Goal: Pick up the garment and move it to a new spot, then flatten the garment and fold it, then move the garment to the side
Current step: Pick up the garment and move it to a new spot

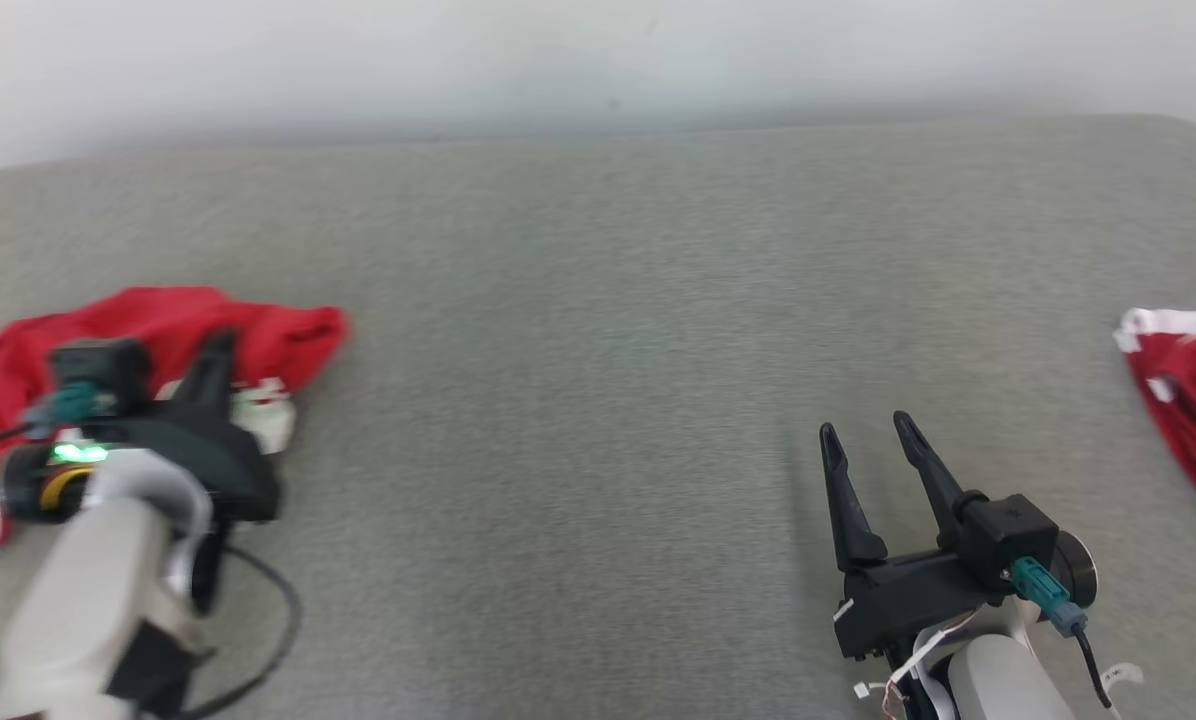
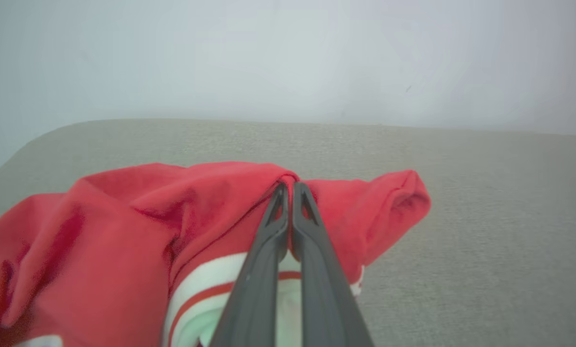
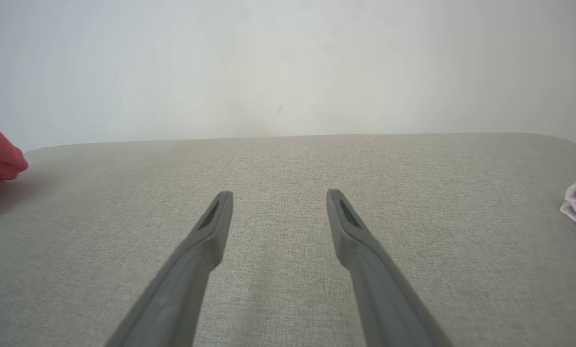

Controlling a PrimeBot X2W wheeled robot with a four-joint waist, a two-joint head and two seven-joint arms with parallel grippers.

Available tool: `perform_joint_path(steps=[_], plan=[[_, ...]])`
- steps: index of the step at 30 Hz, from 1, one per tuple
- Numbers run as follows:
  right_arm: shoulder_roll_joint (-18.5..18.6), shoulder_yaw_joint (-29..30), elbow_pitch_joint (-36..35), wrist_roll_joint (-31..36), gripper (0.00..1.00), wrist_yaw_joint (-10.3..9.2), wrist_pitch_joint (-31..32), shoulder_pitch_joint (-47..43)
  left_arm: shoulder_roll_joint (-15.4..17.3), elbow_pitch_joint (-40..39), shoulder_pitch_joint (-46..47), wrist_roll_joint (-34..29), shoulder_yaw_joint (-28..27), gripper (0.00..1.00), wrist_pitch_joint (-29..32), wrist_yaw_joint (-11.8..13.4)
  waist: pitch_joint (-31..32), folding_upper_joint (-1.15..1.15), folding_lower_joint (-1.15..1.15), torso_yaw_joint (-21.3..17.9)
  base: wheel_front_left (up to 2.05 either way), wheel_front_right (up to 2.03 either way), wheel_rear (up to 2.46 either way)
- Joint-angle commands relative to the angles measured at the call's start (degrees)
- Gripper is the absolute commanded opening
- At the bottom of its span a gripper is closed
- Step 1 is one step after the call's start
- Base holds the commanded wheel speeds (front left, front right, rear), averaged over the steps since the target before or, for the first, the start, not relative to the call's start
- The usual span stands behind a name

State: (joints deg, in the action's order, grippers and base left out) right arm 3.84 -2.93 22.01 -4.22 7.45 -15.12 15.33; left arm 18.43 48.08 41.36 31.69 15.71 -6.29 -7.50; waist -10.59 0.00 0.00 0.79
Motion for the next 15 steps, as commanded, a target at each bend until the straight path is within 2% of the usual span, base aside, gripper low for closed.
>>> perform_joint_path(steps=[1, 15], plan=[[-0.44, 0.34, 0.34, -0.41, 1.0, 0.04, 0.0, -0.87, -1.58, -1.29, 0.28, 1.27, 2.45, 0.0, -1.08, 0.06, 2.1, 0.0, 0.0, -4.07, 0.0, 0.0, 0.0], [-0.98, 2.15, 1.93, -0.1, 1.0, 0.04, 0.0, -2.89, -9.89, -4.1, -1.85, 8.41, 16.61, 0.0, -7.44, 0.06, 4.61, 0.0, 0.0, -13.08, 0.0, 0.0, 0.0]])
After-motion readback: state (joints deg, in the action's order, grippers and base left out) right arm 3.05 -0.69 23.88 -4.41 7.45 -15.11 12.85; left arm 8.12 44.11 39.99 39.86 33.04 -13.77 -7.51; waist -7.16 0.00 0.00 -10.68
